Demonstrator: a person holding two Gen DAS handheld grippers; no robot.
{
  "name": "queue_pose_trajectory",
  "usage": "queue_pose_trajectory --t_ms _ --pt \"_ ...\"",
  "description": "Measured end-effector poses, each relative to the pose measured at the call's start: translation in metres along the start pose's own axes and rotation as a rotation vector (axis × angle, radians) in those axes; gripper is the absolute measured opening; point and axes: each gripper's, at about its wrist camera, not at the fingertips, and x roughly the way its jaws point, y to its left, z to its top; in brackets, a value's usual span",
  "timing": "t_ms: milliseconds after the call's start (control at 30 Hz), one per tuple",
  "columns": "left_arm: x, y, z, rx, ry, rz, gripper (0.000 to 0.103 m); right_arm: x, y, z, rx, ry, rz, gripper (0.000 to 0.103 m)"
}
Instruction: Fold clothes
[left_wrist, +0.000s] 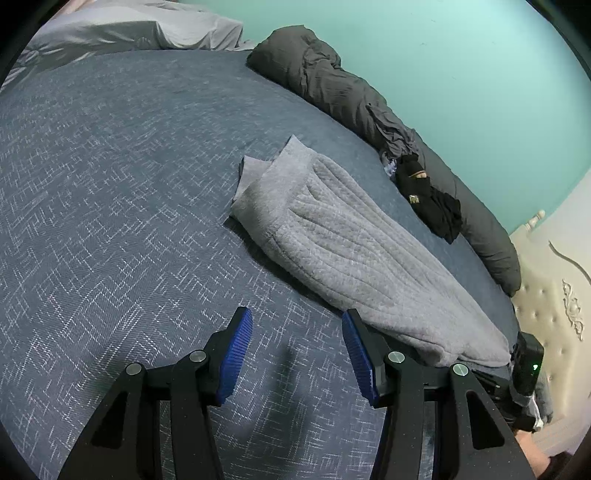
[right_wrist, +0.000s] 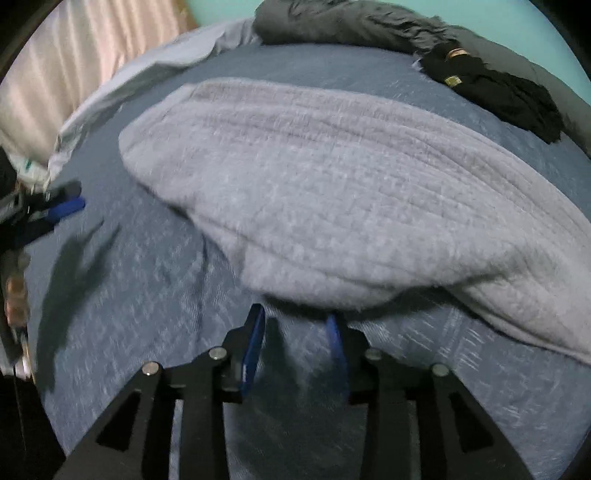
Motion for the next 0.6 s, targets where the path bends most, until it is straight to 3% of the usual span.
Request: queue_pose_trajectory --t_ms 67,200,233,333,367,600 --pt "0.0 0.0 0.0 -0.001 0.001 0.001 0.055 0.005 0.007 0.004 0.013 -0.049 -0.007 0.05" --pt "-0.001 0.0 0.002 0.0 0.003 0.003 0.055 0.015 0.018 0.017 -0.005 -0.11 -0.026 0.05" --pt "-0.001 0.0 0.002 -0.001 0.003 0.003 0.055 0.018 0.017 0.02 -0.012 -0.112 -0.029 0.048" --pt "0.0 0.0 0.003 -0.002 0.003 0.002 0.055 0.013 0.012 0.018 -0.008 -0.104 0.003 0.015" --pt "0.0 0.001 0.003 -0.002 0.003 0.002 0.055 0.01 0.012 0.016 -0.007 -0.1 0.015 0.011" --pt "0.0 0.002 0.004 -0.005 0.004 0.0 0.055 0.008 0.009 0.0 0.023 -0.024 0.089 0.008"
